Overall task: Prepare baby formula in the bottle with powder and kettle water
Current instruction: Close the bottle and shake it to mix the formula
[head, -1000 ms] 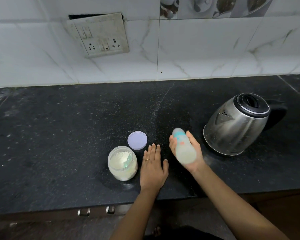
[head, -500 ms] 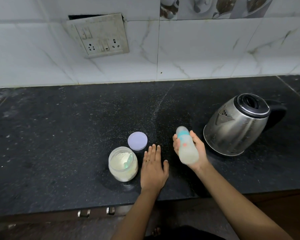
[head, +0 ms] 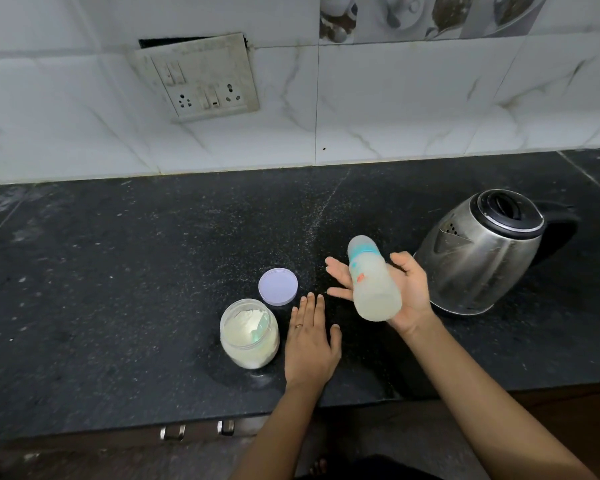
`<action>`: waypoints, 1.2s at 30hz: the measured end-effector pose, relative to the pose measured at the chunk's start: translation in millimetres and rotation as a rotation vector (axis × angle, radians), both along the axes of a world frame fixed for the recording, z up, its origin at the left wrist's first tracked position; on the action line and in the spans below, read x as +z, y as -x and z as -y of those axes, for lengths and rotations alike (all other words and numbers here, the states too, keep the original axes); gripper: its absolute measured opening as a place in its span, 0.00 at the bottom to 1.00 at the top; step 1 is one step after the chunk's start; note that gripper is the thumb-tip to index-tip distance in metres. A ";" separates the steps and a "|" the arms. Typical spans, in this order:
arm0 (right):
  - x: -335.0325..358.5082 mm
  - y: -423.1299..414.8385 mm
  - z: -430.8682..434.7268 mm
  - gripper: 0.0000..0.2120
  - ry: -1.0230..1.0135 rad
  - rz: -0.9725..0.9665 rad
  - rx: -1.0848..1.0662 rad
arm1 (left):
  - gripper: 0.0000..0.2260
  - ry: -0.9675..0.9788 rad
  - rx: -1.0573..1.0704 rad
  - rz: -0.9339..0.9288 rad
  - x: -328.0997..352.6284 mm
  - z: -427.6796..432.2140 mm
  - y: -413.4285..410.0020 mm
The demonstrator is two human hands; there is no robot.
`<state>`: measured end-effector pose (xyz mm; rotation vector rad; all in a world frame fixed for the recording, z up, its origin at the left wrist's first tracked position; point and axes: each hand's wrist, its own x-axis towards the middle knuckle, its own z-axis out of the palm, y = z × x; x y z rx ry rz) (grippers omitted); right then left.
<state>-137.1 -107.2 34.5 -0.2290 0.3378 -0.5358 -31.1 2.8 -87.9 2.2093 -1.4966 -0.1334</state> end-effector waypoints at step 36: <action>-27.5 0.6 4.3 0.31 0.090 0.193 0.096 | 0.27 0.013 -0.002 0.002 0.9 -1.0 0.8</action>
